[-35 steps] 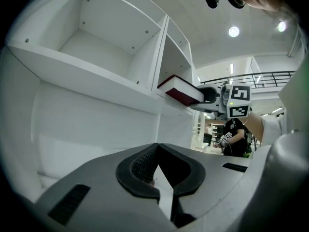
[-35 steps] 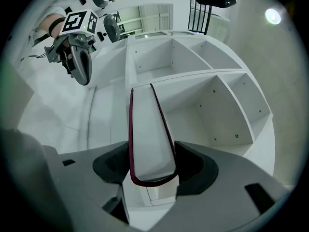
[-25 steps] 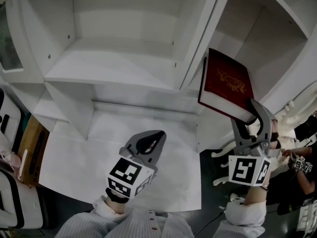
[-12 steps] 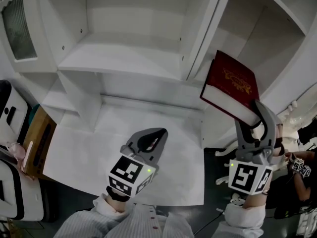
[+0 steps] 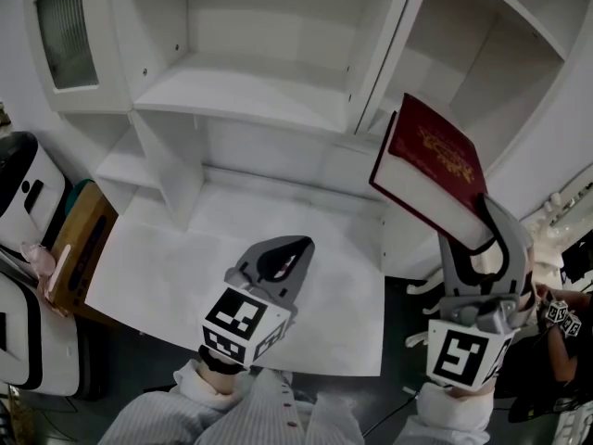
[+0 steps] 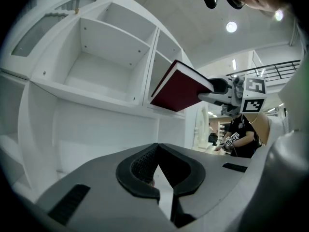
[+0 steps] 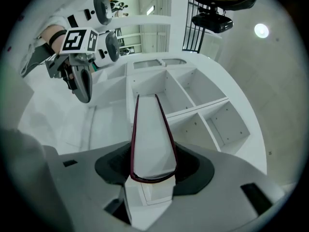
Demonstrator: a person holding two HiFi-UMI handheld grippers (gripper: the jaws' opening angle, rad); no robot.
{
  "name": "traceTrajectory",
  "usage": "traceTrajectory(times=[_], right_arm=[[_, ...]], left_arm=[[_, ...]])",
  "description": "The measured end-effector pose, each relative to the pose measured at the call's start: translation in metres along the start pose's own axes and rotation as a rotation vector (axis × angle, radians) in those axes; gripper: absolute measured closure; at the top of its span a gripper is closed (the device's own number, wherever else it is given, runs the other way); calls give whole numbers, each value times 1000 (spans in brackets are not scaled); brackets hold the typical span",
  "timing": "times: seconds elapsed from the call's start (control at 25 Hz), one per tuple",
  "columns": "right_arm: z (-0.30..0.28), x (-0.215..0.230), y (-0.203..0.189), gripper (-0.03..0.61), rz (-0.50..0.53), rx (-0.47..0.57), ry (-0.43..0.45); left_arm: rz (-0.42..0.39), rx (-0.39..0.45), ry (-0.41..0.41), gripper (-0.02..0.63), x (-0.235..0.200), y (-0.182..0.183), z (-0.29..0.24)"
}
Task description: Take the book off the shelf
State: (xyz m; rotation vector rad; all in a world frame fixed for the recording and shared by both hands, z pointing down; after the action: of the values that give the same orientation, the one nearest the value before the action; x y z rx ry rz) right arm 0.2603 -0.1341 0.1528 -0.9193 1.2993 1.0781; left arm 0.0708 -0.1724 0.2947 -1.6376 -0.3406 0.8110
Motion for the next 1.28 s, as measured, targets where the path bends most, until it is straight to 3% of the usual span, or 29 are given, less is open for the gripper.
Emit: traceTrajectory(times=[0.24, 0.64, 1.28], right_arm=[[44, 0, 11, 356, -101, 47, -23], [89, -22, 32, 357, -313, 145, 22], [61, -82, 65, 357, -745, 242, 123]], left_arm=[[-7, -3, -11, 604, 20, -12, 9], [-1, -16, -19, 604, 51, -34, 23], [0, -26, 68, 604, 29, -44, 54]])
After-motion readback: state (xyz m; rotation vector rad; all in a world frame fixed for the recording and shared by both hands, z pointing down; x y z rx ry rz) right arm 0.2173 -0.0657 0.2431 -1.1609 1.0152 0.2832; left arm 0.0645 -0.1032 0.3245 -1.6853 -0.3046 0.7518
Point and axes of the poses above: the fingertips, and each gripper's own axes: z backward along the fingers, x to its right, y out of its top, the point moved 6 cm from there along z, backward along the fingers, and after that the axes turned 15 degrees about z, right-handed, at the moved point
